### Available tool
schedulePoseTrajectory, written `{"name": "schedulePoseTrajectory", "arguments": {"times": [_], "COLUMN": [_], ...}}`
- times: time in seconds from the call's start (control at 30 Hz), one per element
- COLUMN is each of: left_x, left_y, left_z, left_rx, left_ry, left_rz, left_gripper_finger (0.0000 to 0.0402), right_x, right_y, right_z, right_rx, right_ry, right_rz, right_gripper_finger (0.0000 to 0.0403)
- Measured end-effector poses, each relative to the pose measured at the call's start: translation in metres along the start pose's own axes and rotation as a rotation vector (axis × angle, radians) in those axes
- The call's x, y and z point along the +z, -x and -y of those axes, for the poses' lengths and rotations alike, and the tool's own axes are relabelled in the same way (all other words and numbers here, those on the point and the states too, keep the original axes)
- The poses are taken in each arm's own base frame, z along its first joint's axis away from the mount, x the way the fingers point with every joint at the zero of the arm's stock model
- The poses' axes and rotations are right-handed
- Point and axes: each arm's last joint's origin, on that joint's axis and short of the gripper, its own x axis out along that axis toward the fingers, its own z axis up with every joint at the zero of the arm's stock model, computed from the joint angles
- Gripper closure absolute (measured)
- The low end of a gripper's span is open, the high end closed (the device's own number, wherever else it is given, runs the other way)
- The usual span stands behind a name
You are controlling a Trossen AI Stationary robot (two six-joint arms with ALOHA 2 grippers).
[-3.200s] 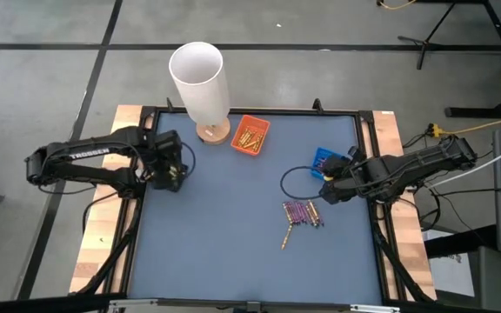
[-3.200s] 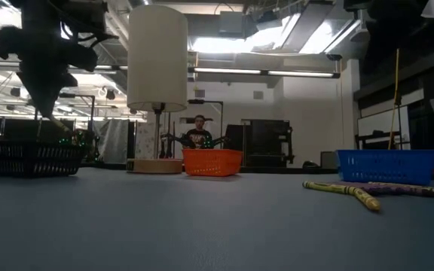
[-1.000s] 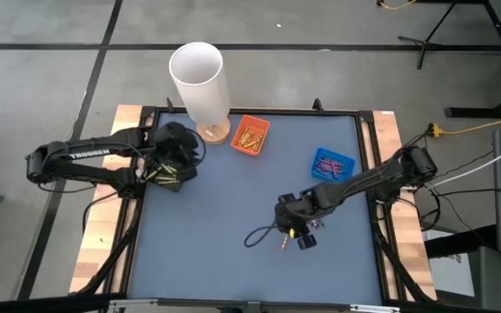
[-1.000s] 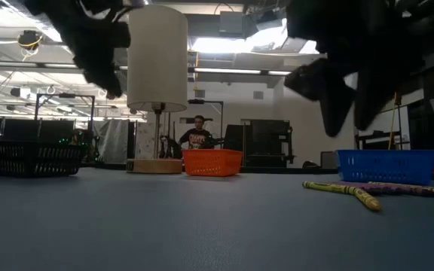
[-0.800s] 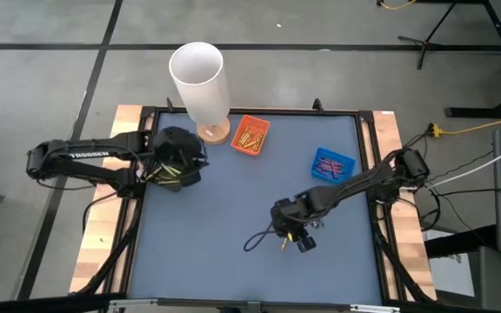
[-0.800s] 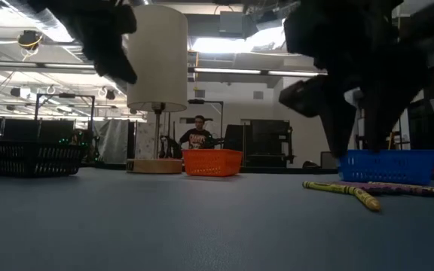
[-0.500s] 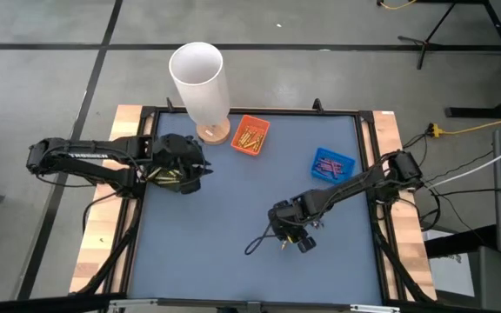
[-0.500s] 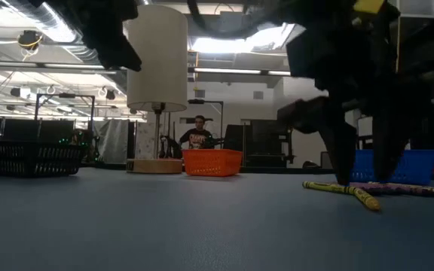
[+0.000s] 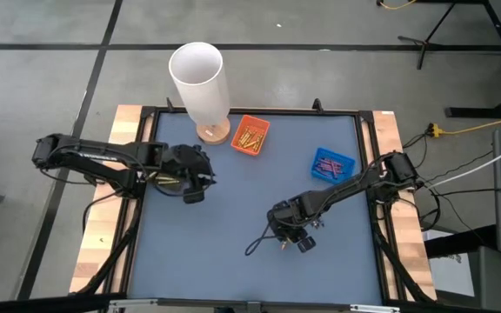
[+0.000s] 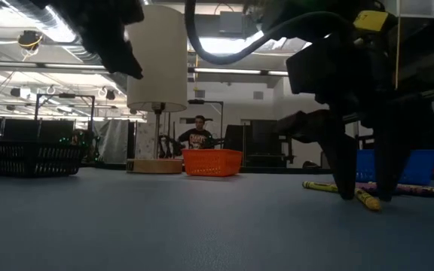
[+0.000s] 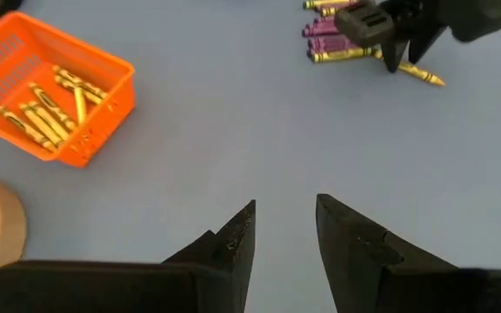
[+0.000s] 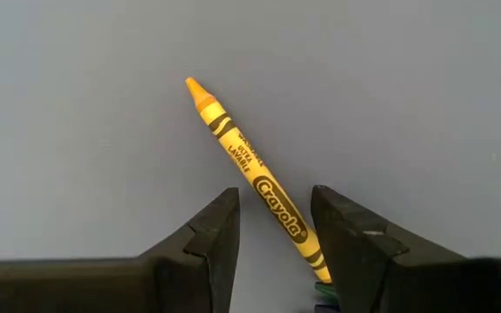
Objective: Sort crayons
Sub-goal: Put the yellow crayon into the orange basket
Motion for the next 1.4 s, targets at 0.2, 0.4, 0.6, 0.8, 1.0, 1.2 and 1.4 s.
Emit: {"name": "schedulePoseTrajectory", "arguments": {"times": [0.2, 0.4, 0.6, 0.8, 1.0, 1.2, 1.4], "left_x": [-0.003, -0.002, -0.001, -0.001, 0.002, 0.002, 0.004], "left_y": [-0.022, -0.049, -0.070, -0.079, -0.078, -0.078, -0.078], "left_z": [0.001, 0.004, 0.009, 0.015, 0.021, 0.022, 0.023], "left_rx": [0.011, 0.004, -0.009, -0.029, -0.048, -0.051, -0.055], "left_ry": [-0.004, -0.012, -0.022, -0.035, -0.047, -0.049, -0.050], "left_rz": [-0.069, -0.078, -0.069, -0.045, -0.014, -0.011, 0.013], "left_gripper_finger": [0.0295, 0.0295, 0.0295, 0.0295, 0.0295, 0.0295, 0.0295], "right_x": [0.000, 0.001, 0.003, 0.003, 0.003, 0.003, 0.003], "right_y": [-0.001, -0.003, -0.005, -0.006, -0.006, -0.006, -0.006], "right_z": [-0.001, -0.008, -0.019, -0.022, -0.021, -0.021, -0.021], "right_rx": [-0.025, -0.043, -0.097, -0.122, -0.123, -0.122, -0.122], "right_ry": [0.014, 0.066, 0.114, 0.126, 0.123, 0.123, 0.122], "right_rz": [-0.009, -0.019, -0.038, -0.046, -0.045, -0.045, -0.045], "right_gripper_finger": [0.0253, 0.0253, 0.0253, 0.0253, 0.0279, 0.0343, 0.0383]}}
